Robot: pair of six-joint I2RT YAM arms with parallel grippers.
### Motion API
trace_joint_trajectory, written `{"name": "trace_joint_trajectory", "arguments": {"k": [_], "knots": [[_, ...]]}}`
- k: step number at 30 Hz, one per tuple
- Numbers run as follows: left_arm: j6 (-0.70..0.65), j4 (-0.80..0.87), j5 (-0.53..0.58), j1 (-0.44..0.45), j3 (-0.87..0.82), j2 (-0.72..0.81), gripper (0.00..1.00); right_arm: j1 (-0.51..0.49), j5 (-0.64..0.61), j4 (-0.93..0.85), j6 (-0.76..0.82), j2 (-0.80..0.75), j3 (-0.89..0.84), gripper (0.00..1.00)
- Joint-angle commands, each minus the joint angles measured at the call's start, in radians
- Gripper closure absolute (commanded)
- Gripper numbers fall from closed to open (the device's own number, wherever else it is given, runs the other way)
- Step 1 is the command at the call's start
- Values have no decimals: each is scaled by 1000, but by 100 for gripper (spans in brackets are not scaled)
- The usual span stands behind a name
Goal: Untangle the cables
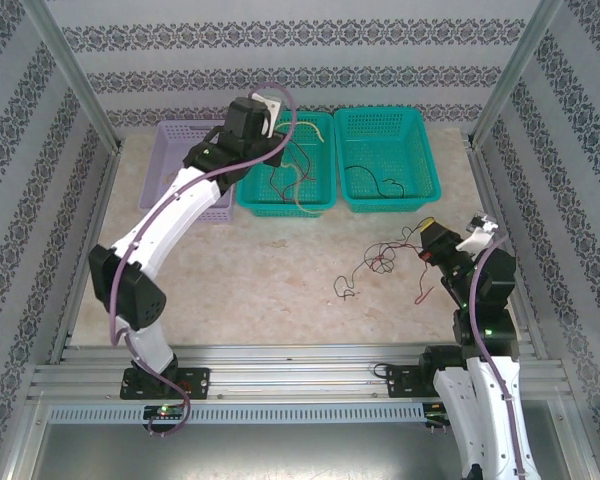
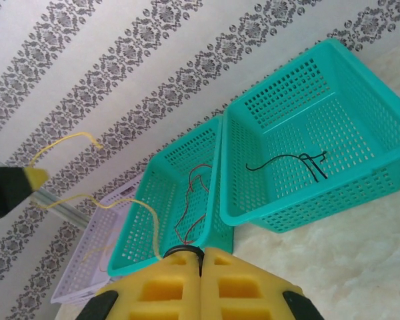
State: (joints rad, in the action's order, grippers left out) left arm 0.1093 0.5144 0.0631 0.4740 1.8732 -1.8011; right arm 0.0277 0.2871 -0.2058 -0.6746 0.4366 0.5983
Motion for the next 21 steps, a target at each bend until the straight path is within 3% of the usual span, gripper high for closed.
{"name": "trace_joint_trajectory", "arguments": {"k": [1, 6, 15, 21], "knots": [[-2, -74, 2, -24, 54, -21, 100, -15, 35, 3, 32, -22, 38, 100], [1, -135, 26, -49, 9, 35, 100, -22, 49, -14, 43, -37, 38, 100], [9, -110, 50, -213, 4, 151, 100, -47, 56, 19, 41, -12, 35, 100], [65, -129, 40, -357, -102, 184, 100, -74, 52, 27, 40, 0, 44, 100]]}}
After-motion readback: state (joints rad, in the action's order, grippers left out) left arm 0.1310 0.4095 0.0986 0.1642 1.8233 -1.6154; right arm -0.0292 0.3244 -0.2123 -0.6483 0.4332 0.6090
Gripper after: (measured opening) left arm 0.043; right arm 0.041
